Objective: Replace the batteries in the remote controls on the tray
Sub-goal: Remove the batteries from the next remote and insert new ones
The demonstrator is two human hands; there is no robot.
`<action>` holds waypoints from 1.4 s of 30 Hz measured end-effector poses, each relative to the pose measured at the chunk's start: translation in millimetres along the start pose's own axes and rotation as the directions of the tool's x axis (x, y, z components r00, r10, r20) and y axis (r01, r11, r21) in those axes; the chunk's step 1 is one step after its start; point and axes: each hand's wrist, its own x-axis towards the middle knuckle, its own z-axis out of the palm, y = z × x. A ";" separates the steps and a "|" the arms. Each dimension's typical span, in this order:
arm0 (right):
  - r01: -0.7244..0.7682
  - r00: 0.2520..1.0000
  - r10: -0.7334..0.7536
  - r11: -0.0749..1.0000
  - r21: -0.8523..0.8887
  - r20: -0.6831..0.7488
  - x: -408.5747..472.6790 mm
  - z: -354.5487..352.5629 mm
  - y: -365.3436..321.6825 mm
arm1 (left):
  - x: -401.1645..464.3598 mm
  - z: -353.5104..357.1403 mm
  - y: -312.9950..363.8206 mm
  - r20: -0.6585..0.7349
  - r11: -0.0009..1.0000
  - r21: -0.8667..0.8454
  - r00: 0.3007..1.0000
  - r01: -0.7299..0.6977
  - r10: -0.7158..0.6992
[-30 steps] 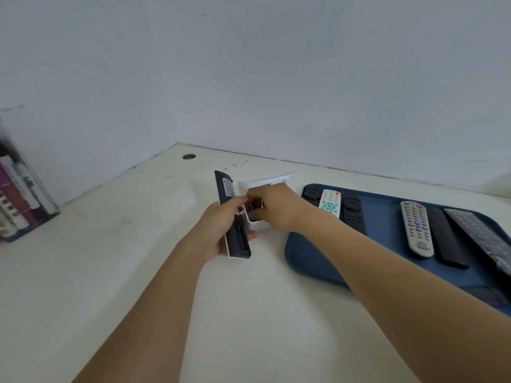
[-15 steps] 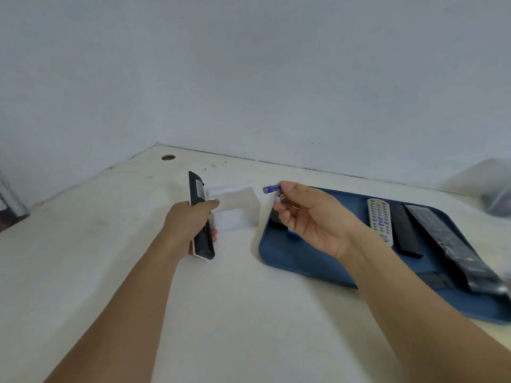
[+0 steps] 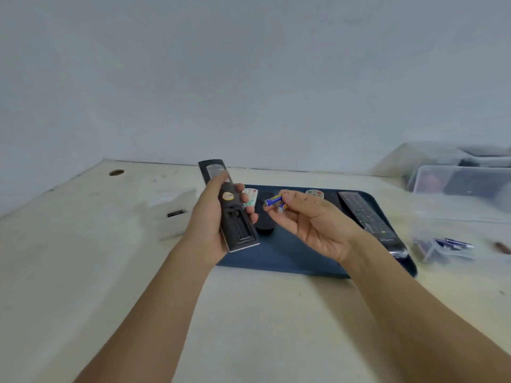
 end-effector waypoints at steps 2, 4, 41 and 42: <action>0.015 1.000 -0.014 1.000 0.007 -0.025 -6.8 -11.0 -7.5 | 11.7 17.9 -17.5 0.064 0.998 -0.014 0.996 0.057 -0.056; 0.026 0.997 -0.023 0.999 0.030 -0.074 -9.7 -20.5 -11.9 | 21.3 22.4 -30.5 0.101 0.994 -0.023 0.990 0.106 -0.103; 0.293 0.865 -0.502 0.499 -0.816 0.003 -15.2 -8.1 13.8 | 37.3 24.7 -65.5 0.130 0.994 0.028 0.986 0.106 -0.109; 0.294 0.867 -0.499 0.503 -0.813 0.005 -14.7 -8.3 15.4 | 37.6 24.5 -65.5 0.131 0.993 0.032 0.985 0.111 -0.114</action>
